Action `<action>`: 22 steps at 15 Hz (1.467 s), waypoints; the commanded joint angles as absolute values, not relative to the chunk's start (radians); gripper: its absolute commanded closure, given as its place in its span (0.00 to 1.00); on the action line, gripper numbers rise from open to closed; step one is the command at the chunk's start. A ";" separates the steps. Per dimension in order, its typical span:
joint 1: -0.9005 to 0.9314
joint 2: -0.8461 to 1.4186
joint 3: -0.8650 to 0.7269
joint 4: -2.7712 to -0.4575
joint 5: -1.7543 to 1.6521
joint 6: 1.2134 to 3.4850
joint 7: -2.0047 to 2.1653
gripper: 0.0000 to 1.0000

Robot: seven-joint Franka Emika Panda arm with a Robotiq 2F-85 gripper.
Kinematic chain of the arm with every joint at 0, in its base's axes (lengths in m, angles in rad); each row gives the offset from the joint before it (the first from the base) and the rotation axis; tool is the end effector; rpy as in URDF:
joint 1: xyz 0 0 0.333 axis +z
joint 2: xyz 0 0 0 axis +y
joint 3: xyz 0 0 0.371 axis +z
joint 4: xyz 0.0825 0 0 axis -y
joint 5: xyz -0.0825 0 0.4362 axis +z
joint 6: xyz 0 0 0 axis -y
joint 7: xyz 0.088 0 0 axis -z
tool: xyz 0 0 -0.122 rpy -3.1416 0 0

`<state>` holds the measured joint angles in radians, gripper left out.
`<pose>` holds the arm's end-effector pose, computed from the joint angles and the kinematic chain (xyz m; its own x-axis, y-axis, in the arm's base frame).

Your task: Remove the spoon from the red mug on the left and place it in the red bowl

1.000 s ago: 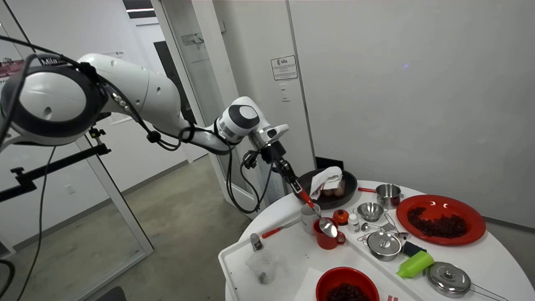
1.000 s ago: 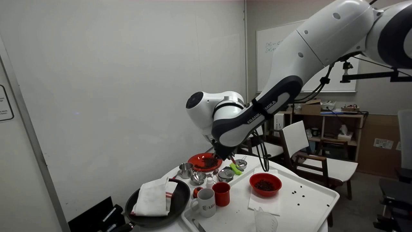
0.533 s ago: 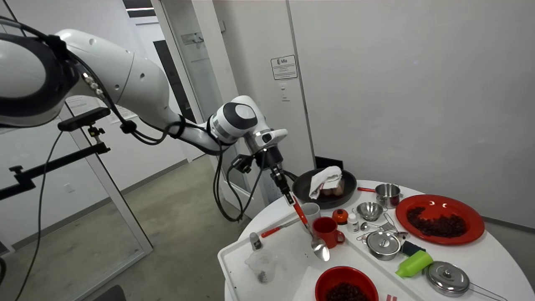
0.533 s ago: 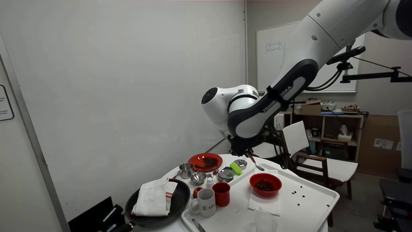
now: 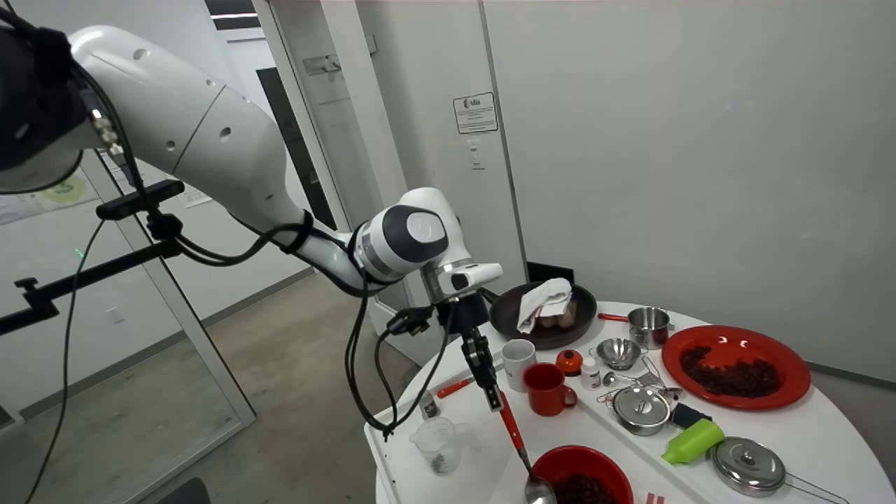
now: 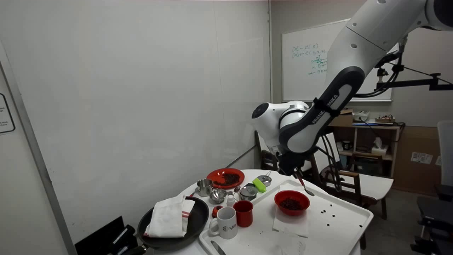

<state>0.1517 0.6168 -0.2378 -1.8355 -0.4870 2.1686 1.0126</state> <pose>0.6775 -0.0749 0.1797 0.7604 -0.6254 0.1750 -0.6126 -0.6014 0.5128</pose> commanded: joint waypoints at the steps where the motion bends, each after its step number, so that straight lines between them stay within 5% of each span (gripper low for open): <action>1: 0.137 0.553 -0.259 -1.955 -0.537 2.286 1.049 0.90; 22: 0.131 0.634 -0.205 -1.906 -0.765 2.674 0.775 0.90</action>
